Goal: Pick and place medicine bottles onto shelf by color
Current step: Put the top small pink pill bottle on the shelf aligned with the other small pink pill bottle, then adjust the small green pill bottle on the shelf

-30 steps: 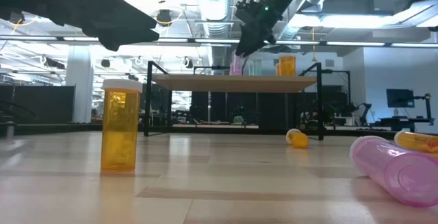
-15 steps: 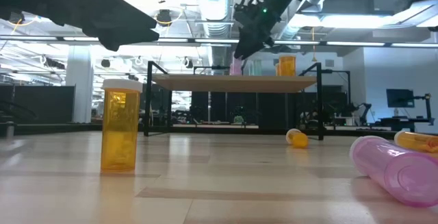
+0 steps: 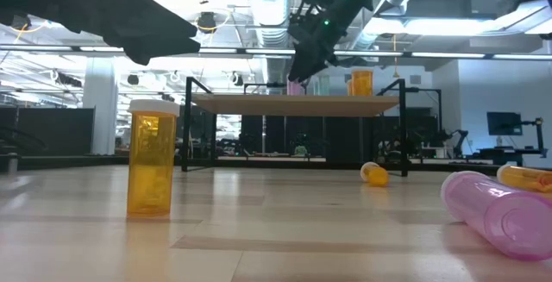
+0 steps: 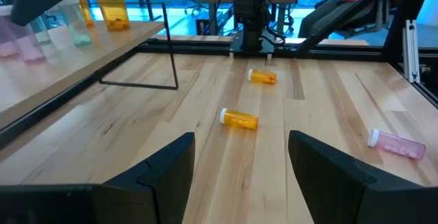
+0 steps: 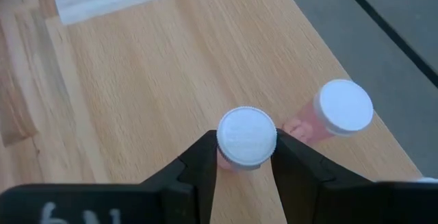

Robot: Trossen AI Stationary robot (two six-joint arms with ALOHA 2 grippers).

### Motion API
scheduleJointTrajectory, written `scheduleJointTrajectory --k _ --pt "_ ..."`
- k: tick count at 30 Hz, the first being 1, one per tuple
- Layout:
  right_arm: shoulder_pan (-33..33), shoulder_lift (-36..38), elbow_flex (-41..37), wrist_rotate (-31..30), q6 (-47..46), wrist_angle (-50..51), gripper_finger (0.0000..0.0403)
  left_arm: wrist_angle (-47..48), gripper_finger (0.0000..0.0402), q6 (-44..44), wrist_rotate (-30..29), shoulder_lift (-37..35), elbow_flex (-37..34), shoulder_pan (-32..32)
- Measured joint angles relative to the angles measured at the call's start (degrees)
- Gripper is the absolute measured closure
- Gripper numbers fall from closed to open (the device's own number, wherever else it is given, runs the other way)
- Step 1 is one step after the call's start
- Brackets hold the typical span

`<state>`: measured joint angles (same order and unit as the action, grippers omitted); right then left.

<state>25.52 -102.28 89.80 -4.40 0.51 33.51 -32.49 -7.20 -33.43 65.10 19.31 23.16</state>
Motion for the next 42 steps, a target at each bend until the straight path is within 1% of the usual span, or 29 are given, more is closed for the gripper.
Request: scheduleJointTrajectory --k 19,24,29,33,36,42 --pt "0.0 -0.1 -0.2 0.0 0.0 1.5 0.0245 0.0 0.0177 -0.1 0.0 0.0 0.0 0.0" --pt "0.0 -0.1 -0.2 0.0 0.0 1.5 0.0230 0.0 0.0177 -0.1 0.0 0.0 0.0 0.0" --pt "0.0 -0.1 -0.2 0.1 0.4 1.4 0.0202 0.0 0.0177 -0.1 0.0 0.0 0.0 0.0" --pt "0.0 -0.1 2.5 0.1 0.5 3.5 0.0174 0.0 0.0177 -0.1 0.0 0.0 0.0 0.0" --pt "-0.1 -0.1 5.1 0.1 0.4 5.8 0.0161 0.0 0.0177 -0.1 0.0 0.0 0.0 0.0" --pt "-0.6 0.0 10.7 0.1 0.1 12.5 0.0156 0.0 0.0177 -0.2 0.1 0.0 0.0 0.0"
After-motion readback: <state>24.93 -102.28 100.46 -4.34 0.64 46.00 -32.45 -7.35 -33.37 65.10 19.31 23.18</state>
